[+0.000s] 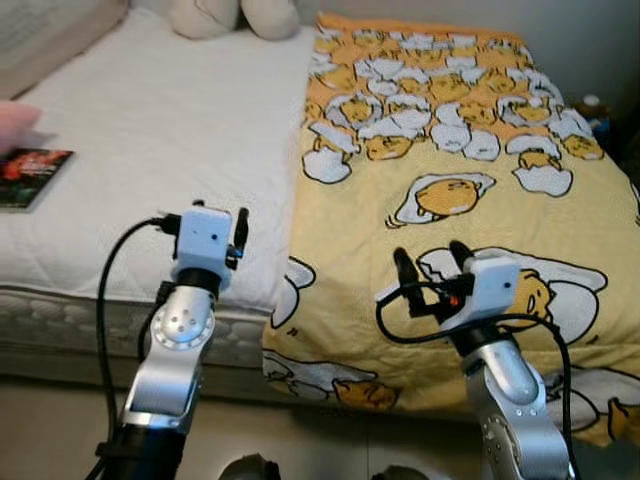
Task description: Clean up the room
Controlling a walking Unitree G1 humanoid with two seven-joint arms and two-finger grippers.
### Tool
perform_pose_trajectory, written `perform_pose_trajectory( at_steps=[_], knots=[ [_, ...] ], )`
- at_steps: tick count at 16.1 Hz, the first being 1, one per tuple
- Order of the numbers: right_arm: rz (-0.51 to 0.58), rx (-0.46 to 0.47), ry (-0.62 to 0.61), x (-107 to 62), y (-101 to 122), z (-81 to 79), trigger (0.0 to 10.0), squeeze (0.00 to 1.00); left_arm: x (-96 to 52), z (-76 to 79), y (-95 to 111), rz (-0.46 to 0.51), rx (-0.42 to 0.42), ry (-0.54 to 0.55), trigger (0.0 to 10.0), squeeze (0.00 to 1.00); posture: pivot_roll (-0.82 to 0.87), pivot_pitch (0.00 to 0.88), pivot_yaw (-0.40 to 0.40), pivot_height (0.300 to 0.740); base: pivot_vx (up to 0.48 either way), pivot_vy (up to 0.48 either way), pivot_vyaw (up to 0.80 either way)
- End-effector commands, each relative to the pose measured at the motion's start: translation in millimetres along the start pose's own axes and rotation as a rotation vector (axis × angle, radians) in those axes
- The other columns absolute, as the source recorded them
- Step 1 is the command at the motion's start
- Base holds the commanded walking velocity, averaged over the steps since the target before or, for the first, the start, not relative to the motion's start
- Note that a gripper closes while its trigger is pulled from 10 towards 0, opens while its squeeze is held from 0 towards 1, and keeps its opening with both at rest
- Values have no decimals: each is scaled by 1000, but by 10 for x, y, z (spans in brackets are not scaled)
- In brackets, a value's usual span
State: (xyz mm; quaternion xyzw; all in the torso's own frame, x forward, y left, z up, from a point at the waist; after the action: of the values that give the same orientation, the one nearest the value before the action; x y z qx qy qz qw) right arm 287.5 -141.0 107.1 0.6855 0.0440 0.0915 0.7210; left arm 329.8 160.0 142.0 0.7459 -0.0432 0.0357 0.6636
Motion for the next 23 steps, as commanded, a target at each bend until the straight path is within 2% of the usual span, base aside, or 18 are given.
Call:
perform_pose_trajectory(
  at_steps=[1, 3, 5, 7, 10, 12, 14, 17, 19, 22, 23],
  knots=[
    [5, -11, -77, -43, -21, 132, 10000, 0, -88, -28, -53, -17, -5, 17, 10000, 0, -16, 0, 10, 710, 0, 0, 0],
    [27, -29, -291, -177, 21, 471, 10000, 0, -369, -208, -433, -183, -120, 116, 10000, 0, -6, 0, 3, 710, 0, 0, 0],
    [8, -38, -301, -242, -22, 526, 10000, 0, -399, -276, -428, -176, -135, 136, 10000, 0, -5, 0, 0, 710, 0, 0, 0],
    [-5, -49, -237, -224, -89, 427, 10000, 0, -271, -183, -263, -111, -141, 75, 10000, 0, -2, 0, -2, 710, 0, 0, 0],
    [-12, -38, -231, -137, -125, 369, 10000, 0, -116, -18, -73, -48, -68, -41, 10000, 0, 8, 0, 2, 710, 0, 0, 0],
    [-13, -30, -216, -83, -132, 328, 10000, 0, -52, 4, -27, -30, -67, -55, 10000, 0, 4, 0, 4, 710, 0, 0, 0],
    [-25, -17, -200, -33, -156, 281, 10000, 0, -12, 41, -39, -35, -77, -67, 10000, 0, -12, 0, 11, 710, 0, 0, 0],
    [-28, -4, -156, 17, -180, 200, 10000, 0, 39, 173, -50, -47, -98, -114, 10000, 0, -28, 0, 15, 710, 0, 480, 0],
    [-26, 4, -131, 42, -187, 137, 10000, 0, 55, 203, -107, -72, -93, -128, 10000, 0, -34, 0, 9, 710, 0, 480, 0],
    [-34, 9, -102, 63, -219, 77, 10000, 0, 93, 190, -196, -113, -117, -111, 10000, 0, -24, 0, 4, 710, 0, 480, 0],
    [-30, 19, -106, 83, -215, 79, 10000, 0, 96, 116, -269, -150, -193, -46, 10000, 0, -18, 0, 4, 710, 0, 480, 0]
  ],
)
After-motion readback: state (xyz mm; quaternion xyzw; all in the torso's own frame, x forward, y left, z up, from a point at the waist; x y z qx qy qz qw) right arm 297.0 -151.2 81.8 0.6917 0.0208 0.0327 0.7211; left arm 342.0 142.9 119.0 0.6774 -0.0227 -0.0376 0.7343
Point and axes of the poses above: a point about 5 cm out from each wrist's last joint towards the gripper, its own x axis pointing out of the wrist towards the gripper, its own y axis along the axis of the wrist's last joint, z = x × y, the point moved 4 cm from there along x, pointing out of the wrist towards the gripper, and after that the axes turned 8 degrees about -x, right-handed, at the moved point
